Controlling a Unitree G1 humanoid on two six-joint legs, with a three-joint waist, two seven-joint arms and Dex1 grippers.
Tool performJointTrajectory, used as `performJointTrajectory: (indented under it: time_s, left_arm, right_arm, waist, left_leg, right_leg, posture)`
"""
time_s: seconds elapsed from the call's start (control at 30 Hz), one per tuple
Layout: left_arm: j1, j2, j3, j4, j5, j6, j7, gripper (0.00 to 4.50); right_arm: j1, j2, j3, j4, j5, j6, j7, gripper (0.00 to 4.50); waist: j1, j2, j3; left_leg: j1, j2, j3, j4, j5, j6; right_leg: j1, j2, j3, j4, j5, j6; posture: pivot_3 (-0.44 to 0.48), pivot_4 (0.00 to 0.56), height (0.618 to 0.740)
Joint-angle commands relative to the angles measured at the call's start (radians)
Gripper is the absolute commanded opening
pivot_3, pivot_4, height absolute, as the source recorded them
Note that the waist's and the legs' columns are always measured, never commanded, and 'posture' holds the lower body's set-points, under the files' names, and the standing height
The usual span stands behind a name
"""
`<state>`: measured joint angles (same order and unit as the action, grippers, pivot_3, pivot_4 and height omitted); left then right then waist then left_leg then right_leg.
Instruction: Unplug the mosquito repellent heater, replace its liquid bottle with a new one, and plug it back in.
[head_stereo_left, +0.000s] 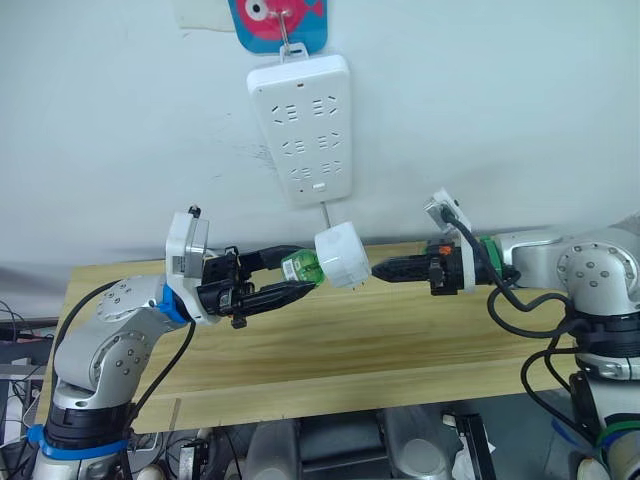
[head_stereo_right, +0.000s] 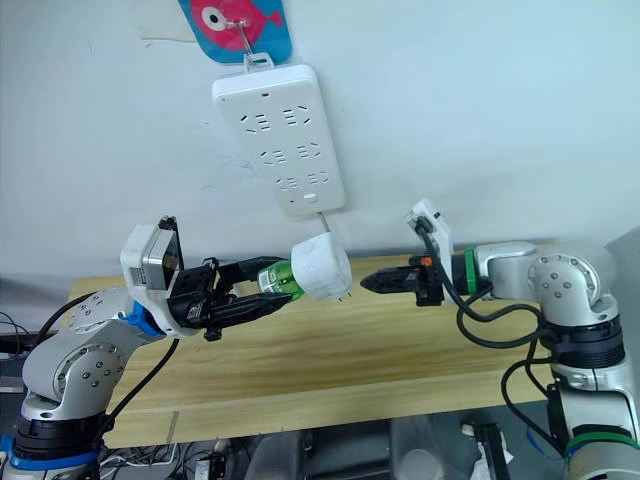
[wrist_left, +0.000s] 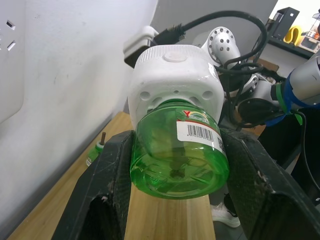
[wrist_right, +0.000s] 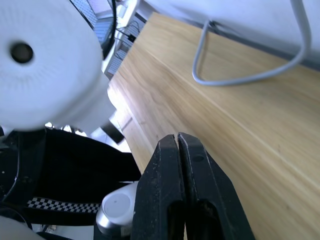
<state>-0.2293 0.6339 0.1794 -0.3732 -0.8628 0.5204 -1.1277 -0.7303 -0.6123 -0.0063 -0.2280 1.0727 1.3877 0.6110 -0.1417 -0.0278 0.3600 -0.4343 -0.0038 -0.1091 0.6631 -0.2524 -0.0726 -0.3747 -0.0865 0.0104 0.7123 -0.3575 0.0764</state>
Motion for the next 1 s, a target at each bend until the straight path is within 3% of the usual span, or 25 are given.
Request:
performJointTrajectory:
  time_s: [0.03, 1.0]
  left_arm:
    - [-0.002, 0.000, 0.000, -0.025, -0.023, -0.004, -0.006, 2.28]
    - [-0.003, -0.003, -0.003, -0.032, -0.025, -0.004, 0.000, 2.28]
  right_arm:
    - [-0.019, 0.006, -0.007, -0.011, -0.003, -0.018, 0.024, 0.07]
    - [-0.042, 0.024, 0.001, -0.007, -0.029, -0.014, 0.053, 0.07]
  waist:
    - [0.000, 0.000, 0.000]
    - [0.000, 0.000, 0.000]
  left_leg:
    - [0.000, 0.000, 0.000, 0.000, 0.000, 0.000]
    - [0.000, 0.000, 0.000, 0.000, 0.000, 0.000]
  right_leg:
    - [0.000, 0.000, 0.000, 0.000, 0.000, 0.000]
    - [0.000, 0.000, 0.000, 0.000, 0.000, 0.000]
  posture:
    - [-0.202, 0.316, 0.740]
    - [-0.200, 0.317, 0.740]
